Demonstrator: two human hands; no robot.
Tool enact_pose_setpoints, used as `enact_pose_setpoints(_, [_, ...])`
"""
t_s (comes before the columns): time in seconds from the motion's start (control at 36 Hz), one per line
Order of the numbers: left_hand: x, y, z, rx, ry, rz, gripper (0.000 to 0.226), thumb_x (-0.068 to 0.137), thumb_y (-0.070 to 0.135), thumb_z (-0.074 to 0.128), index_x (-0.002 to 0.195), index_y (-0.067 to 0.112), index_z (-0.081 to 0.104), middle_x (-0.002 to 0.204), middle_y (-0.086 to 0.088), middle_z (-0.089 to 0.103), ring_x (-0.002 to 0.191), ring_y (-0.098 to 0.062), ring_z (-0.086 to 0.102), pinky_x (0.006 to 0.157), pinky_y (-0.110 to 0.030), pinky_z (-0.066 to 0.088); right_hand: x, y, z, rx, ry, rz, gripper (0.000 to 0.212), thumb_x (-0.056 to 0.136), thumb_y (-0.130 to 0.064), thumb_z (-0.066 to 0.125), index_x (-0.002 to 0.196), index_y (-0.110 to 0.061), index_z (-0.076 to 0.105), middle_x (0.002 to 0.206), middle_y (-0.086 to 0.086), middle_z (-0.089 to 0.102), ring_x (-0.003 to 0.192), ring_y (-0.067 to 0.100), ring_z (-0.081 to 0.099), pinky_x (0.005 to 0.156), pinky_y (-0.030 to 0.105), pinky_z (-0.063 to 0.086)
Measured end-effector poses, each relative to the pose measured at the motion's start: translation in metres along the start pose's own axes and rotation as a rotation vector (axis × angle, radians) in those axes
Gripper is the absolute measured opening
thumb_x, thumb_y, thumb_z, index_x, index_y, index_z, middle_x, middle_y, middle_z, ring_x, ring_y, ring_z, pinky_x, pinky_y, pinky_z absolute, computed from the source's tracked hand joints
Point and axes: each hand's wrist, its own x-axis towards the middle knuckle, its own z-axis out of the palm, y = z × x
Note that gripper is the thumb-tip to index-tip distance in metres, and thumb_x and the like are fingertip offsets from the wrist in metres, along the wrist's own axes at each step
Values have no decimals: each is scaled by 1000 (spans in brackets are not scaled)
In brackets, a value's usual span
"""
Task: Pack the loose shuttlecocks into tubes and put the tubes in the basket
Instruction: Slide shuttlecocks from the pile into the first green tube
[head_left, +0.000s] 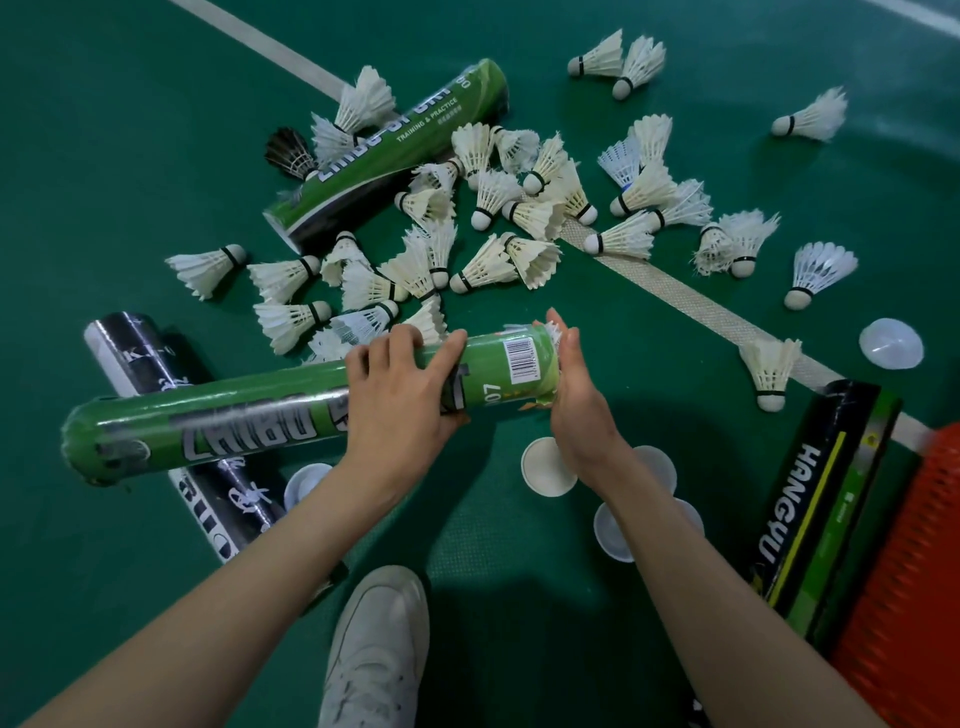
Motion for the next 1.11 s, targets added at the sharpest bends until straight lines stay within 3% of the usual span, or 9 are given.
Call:
enact_pose_setpoints(0.17, [3, -14, 1, -26, 15, -42, 82, 58, 37, 88, 131, 20, 54, 104, -16, 49, 96, -34, 47, 86, -44, 35, 20, -4, 10, 16, -89, 52, 69, 86, -67, 25, 149, -43, 10, 154, -4, 32, 134, 13, 41, 114, 41, 31])
enact_pose_setpoints(0.31, [12, -22, 1, -15, -89, -132, 78, 74, 41, 77, 141, 26, 40, 118, -13, 42, 110, -32, 39, 95, -42, 27, 37, -10, 18, -1, 15, 29, 63, 94, -62, 23, 151, -36, 15, 154, -7, 29, 139, 11, 32, 117, 41, 24])
enact_pose_setpoints(0.39, [19, -36, 0, -1, -91, -197, 79, 76, 42, 75, 143, 27, 36, 123, -14, 39, 115, -33, 37, 99, -42, 25, 43, -11, 17, -35, 141, 32, 49, 102, -47, 23, 147, -27, 32, 149, 3, 38, 137, 16, 35, 114, 39, 28])
enact_pose_setpoints(0.47, [23, -53, -1, 3, -70, -250, 80, 73, 40, 78, 141, 24, 39, 123, -17, 40, 113, -35, 39, 97, -44, 25, 49, -9, 19, -123, 231, 89, 28, 104, -27, 34, 119, -21, 56, 122, 1, 56, 120, 18, 51, 107, 36, 39])
enact_pose_setpoints(0.58, [25, -73, 0, 19, -62, -308, 78, 74, 39, 78, 140, 22, 41, 120, -19, 40, 110, -36, 40, 96, -44, 24, 56, 7, 30, -363, 128, 138, 20, 99, -16, 46, 110, -18, 62, 115, -1, 58, 114, 16, 53, 100, 27, 40])
enact_pose_setpoints(0.78, [25, -94, 4, 41, -110, -395, 81, 75, 45, 75, 142, 23, 37, 121, -18, 39, 109, -37, 40, 99, -47, 27, 61, 24, 58, -819, -195, 0, 36, 98, -16, 50, 131, -30, 55, 156, 0, 15, 144, 18, 2, 116, 34, 8])
enact_pose_setpoints(0.86, [25, -96, 5, 39, -125, -395, 81, 75, 46, 74, 143, 25, 35, 122, -17, 39, 111, -37, 39, 99, -46, 26, 67, 25, 66, -956, -263, -21, 43, 98, -21, 50, 140, -29, 45, 160, -2, 6, 145, 20, -4, 117, 37, 6])
enact_pose_setpoints(0.97, [24, -95, 5, 24, -129, -393, 80, 75, 46, 74, 142, 25, 35, 121, -17, 39, 111, -36, 40, 99, -46, 26, 72, 29, 63, -1016, -223, -35, 45, 100, -19, 46, 143, -13, 40, 154, 3, 28, 143, 20, 12, 115, 30, 10])
enact_pose_setpoints(1.11, [18, -92, 6, 11, -121, -369, 80, 75, 45, 74, 142, 26, 36, 120, -16, 39, 111, -35, 39, 98, -45, 25, 58, 31, 36, -763, 199, -141, 25, 91, -20, 62, 112, -7, 65, 112, 7, 59, 107, 19, 53, 90, 21, 39])
